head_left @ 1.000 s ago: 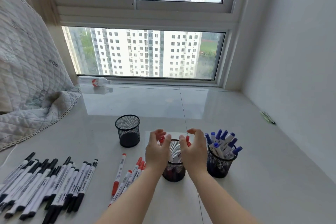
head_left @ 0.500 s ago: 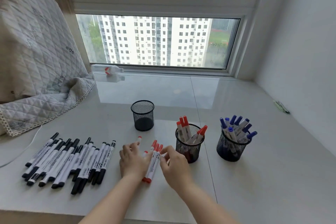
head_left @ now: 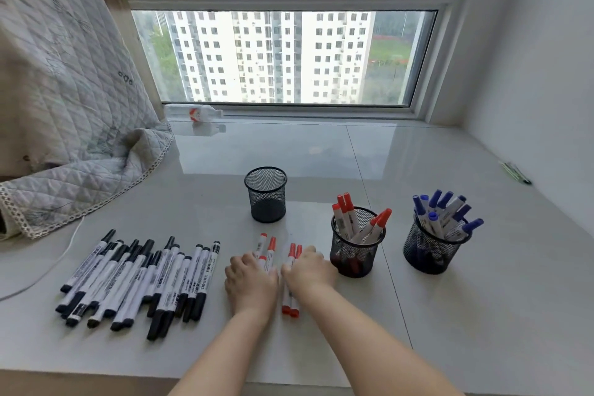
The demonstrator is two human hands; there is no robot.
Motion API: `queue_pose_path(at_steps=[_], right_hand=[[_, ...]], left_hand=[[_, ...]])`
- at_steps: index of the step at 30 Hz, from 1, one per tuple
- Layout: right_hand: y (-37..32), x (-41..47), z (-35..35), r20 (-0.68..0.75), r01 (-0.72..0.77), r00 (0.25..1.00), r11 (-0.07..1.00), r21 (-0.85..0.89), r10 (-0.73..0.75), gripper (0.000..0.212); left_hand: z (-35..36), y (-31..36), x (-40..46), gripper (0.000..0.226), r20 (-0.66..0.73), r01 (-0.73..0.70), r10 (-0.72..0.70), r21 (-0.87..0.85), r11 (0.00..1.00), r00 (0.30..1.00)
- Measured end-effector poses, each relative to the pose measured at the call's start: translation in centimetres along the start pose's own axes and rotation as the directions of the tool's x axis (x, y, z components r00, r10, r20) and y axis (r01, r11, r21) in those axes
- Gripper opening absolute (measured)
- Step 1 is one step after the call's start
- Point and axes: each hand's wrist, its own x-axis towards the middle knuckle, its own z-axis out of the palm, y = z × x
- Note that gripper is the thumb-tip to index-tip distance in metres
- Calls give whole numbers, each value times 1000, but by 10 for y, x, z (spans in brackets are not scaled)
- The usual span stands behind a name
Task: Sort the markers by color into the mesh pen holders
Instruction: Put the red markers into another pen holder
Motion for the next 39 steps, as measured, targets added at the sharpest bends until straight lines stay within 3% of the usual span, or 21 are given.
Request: queue_pose_path(at_steps=[5, 9, 12, 14, 17, 21, 24, 26, 29, 31, 33, 37, 39], right_hand=[[14, 0, -1, -22, 87, 996, 994, -59, -89, 34], [24, -13, -8, -1, 213, 977, 967, -142, -215, 30], [32, -21, -21, 66, 195, 980, 971, -141, -188, 29], [38, -26, -33, 105, 146, 984, 989, -9, -144, 23], [45, -35, -59, 92, 120, 982, 915, 386, -168, 12], [54, -40, -109, -183, 316, 949, 769, 556, -258, 16], [59, -38, -144, -340, 400, 914, 630, 666, -221, 33], [64, -30, -156, -422, 425, 896, 544, 724, -140, 44], [69, -16, -161, -436, 409, 900, 349, 843, -1, 44], [69, -9, -159, -436, 399, 897, 300, 866, 67, 45], [66, -4, -153, -445, 393, 891, 339, 855, 88, 47], [65, 4, -142, -478, 401, 878, 508, 762, 26, 45], [68, 10, -137, -462, 381, 887, 542, 749, 14, 42]], left_hand=[[-6, -2, 5, 39, -5, -8, 8, -16, 1000, 1000], [-12, -1, 4, 31, 4, -64, 64, 91, 994, 998], [-19, 1, 5, 28, 68, -86, 75, 175, 981, 995], [-25, 0, 8, 25, 121, -77, 56, 178, 981, 991], [-37, 0, 18, 25, 181, -9, -4, 70, 998, 984], [-46, 17, 12, 24, 196, -75, 73, 5, 997, 978], [-53, 42, 0, 10, 129, -142, 156, -108, 984, 979], [-60, 61, -5, 17, 90, -152, 175, -222, 963, 980], [-69, 88, -7, 32, 55, -109, 155, -493, 863, 986], [-73, 106, -5, 34, 55, -64, 133, -658, 750, 990], [-75, 120, -4, 32, 75, -16, 119, -780, 625, 990], [-73, 139, -1, 32, 46, -7, 94, -869, 495, 995], [-71, 148, 0, 31, 48, 20, 61, -917, 398, 997]])
